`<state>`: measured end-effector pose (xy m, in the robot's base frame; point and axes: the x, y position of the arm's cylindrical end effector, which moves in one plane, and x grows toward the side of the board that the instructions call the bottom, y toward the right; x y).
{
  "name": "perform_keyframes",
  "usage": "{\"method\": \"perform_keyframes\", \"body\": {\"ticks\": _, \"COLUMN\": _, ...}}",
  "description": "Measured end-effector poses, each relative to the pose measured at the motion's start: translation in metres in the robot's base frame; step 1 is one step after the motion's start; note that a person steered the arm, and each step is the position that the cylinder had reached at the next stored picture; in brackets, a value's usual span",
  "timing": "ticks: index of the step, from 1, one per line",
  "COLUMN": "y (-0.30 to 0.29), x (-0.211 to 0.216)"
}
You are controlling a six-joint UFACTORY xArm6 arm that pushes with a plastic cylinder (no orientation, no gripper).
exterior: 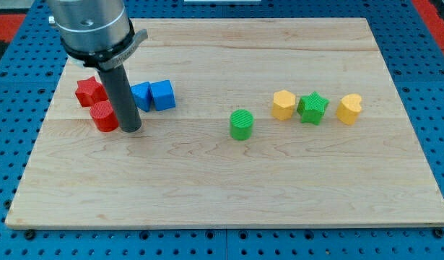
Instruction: Move yourself to the right side of the blue cube
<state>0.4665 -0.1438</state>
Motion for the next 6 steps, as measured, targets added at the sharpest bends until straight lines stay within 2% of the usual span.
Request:
{"method": "perform_keyframes", "body": {"ticks": 1, "y": -0.021, "x": 0.003}}
{"method": "perform_keyframes", "body": {"ticks": 3, "y": -0.070, "x": -0.022}}
{"method": "perform_keyframes", "body": {"ticks": 6, "y": -0.037, "x": -0.019}}
